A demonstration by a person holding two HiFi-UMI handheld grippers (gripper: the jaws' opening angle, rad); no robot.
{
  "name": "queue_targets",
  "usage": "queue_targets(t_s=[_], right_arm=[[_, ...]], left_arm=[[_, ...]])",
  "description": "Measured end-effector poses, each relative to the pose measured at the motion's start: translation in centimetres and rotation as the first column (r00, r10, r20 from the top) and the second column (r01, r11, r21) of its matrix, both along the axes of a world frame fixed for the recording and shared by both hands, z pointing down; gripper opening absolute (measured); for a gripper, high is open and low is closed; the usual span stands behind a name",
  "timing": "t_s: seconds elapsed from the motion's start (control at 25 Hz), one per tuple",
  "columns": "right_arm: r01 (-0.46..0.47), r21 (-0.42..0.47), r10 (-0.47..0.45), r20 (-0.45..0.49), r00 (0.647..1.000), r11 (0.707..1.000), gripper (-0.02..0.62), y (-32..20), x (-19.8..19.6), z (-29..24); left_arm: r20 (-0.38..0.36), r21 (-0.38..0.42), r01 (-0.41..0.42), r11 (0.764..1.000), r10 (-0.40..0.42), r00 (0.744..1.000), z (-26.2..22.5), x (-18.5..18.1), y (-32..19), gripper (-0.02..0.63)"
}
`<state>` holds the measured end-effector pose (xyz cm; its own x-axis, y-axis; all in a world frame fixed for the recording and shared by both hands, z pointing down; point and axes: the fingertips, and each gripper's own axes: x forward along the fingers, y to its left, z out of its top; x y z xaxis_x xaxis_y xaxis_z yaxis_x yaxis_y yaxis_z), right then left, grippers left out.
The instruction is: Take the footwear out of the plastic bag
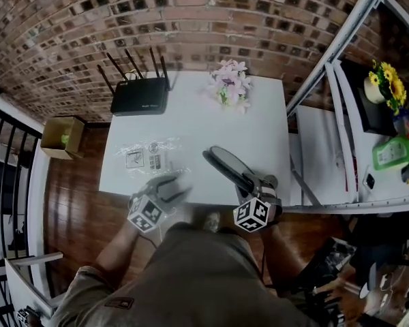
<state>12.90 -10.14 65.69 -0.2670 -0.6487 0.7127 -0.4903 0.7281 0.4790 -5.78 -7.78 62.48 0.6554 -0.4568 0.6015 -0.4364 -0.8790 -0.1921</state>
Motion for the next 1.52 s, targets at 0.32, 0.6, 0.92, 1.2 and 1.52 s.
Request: queue_targets(t_s=[0.32,0.6,0.92,1.2,1.52], right_arm=[[0.019,-0.084,-0.019,-0.009,1.0,0.996,0.256,2.0,-1.7,1.5],[0.045,-0.193,-0.042,0.021,0.999,0.98,0.305,4.3,-3.3,3.2],[0.044,-0.239,-0.036,0.037,0.999,0.97,0.302,5.1,-3.8,3.5],[0.014,-0.206,0.009,0.108,0.994,0.979,0.274,4.5,-4.3,1.6],[-0.062,-0.12,0.095,0.287,0.953,0.991,0.207,4.8,-6.2,-3.6]], left_arm=[[0.002,-0.009,-0.054,0.999,0.054,0.999,-0.1,-0.8,1.4,0.209],[-0.007,-0.026,-0.065,0.998,0.065,0.998,0.5,-1.4,2.8,0.209],[-0.032,-0.029,-0.077,0.997,0.076,0.997,0.2,-1.0,3.7,0.207],[-0.089,-0.036,-0.07,0.997,0.066,0.994,-0.6,-0.7,3.7,0.198],[-0.31,-0.147,0.054,0.988,-0.098,0.946,-3.1,-1.5,3.8,0.164]])
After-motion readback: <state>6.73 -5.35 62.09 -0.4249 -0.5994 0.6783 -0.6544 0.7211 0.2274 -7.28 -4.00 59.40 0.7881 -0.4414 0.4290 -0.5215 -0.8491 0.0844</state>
